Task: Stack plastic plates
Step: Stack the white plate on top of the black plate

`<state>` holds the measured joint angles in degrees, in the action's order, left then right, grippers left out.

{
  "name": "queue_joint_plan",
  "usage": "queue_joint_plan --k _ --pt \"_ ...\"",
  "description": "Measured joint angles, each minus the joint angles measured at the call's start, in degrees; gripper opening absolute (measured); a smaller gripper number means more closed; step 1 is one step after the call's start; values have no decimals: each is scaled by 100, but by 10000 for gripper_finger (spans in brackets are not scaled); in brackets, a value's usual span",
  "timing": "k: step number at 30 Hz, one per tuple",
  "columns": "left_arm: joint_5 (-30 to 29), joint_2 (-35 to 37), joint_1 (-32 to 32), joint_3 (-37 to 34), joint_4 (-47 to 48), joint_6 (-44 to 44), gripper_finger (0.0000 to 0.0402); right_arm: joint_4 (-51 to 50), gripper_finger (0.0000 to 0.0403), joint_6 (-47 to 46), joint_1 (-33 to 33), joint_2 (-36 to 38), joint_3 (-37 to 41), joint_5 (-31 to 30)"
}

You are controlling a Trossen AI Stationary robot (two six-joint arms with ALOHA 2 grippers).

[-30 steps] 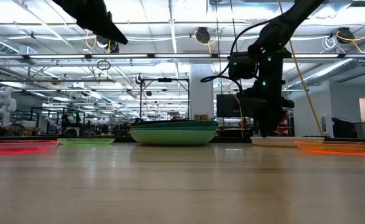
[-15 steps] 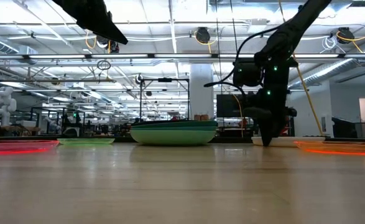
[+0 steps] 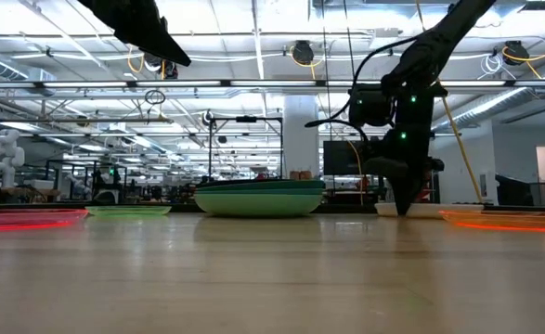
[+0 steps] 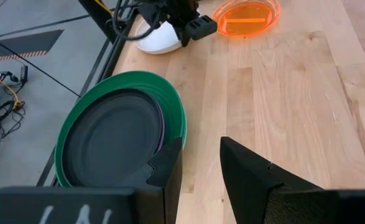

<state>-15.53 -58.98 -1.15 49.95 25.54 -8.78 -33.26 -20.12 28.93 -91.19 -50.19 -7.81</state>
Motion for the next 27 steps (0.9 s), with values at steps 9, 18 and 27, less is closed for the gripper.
queue_joint_plan --k 9,18,27 --pt "0 0 -2 0 -2 -42 115 -163 6 126 -318 1038 2 -415" --pt "0 0 -2 0 -185 -149 115 130 4 563 -815 919 -921 -437" --pt "0 2 -2 0 -185 -173 115 -220 4 1950 -1098 -481 -2854 -103"
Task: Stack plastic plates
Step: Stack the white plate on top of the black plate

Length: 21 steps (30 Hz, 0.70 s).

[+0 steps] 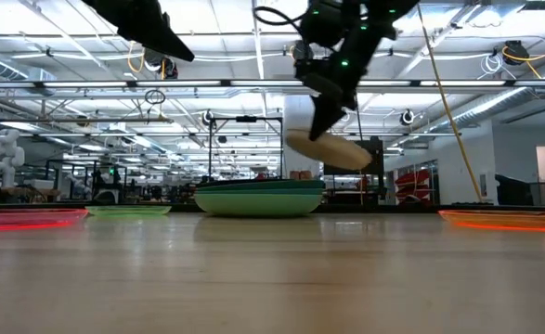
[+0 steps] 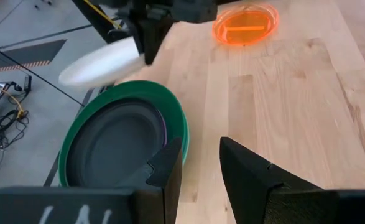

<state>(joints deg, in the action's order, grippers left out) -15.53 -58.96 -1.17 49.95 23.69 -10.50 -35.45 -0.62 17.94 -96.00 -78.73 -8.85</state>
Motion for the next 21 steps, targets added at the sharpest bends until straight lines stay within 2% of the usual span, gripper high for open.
queue_joint_plan --k 4,10,21 --pt "0 0 2 0 13 0 115 -295 4 703 -50 -636 -731 280" --pt "0 0 0 0 34 0 115 -815 5 1633 -82 -1361 -1383 280" --pt "0 0 0 0 61 -2 115 -772 39 1814 -82 -1548 -1487 269"
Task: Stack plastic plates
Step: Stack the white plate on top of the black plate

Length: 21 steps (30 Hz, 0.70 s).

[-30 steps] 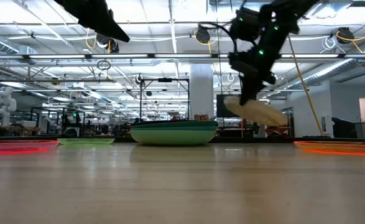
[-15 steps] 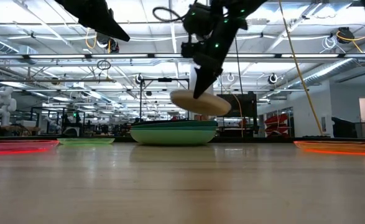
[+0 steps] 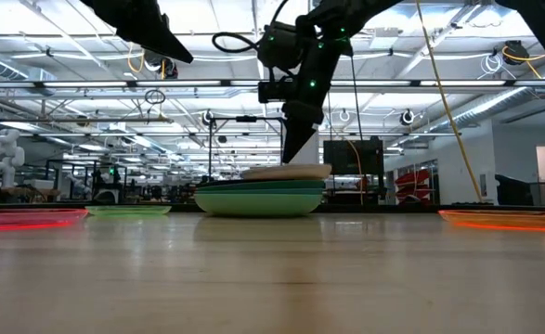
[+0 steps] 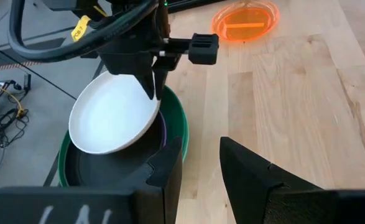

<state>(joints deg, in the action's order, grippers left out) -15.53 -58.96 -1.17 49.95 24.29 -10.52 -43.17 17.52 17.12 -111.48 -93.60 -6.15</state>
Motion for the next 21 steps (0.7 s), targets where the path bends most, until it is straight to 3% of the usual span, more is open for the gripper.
queue_joint_plan --k 11,15,21 --pt "0 0 0 0 -2 10 115 21 89 -376 0 35 0 -312" --pt "0 0 0 0 -2 13 115 56 87 -549 2 119 0 -368" --pt "0 0 0 -2 -4 11 115 396 65 -640 165 236 0 -1090"
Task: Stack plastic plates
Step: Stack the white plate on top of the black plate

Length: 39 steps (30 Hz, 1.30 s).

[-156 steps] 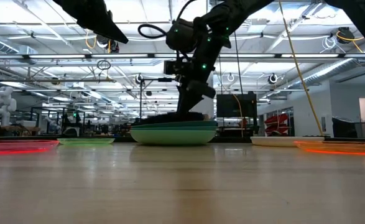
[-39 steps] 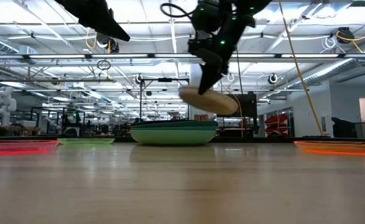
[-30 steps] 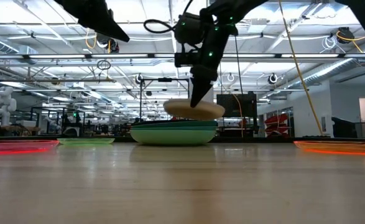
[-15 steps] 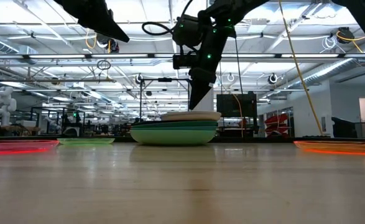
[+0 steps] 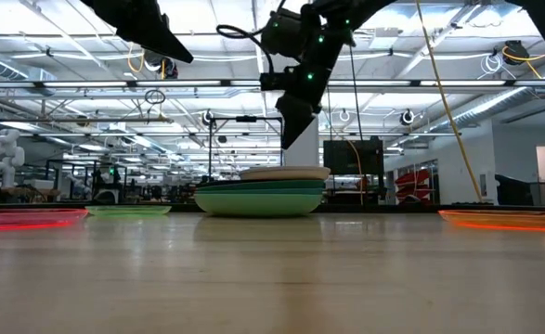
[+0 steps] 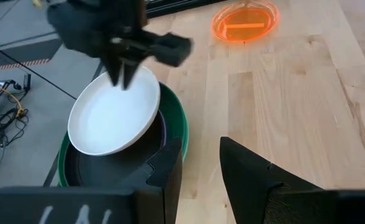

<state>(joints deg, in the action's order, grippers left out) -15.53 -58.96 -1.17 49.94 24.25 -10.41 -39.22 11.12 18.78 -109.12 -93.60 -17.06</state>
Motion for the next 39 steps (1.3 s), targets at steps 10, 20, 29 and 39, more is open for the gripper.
queue_joint_plan --k 10,20,29,39 --pt "0 0 1 0 15 -1 115 454 4 159 561 -417 4 206" --pt "0 0 2 0 22 -4 115 792 1 42 510 -522 2 222" --pt "0 0 2 0 51 -4 115 1075 1 -135 493 -805 26 229" --pt "0 -2 1 0 96 -4 115 1909 0 -113 242 -1088 24 231"
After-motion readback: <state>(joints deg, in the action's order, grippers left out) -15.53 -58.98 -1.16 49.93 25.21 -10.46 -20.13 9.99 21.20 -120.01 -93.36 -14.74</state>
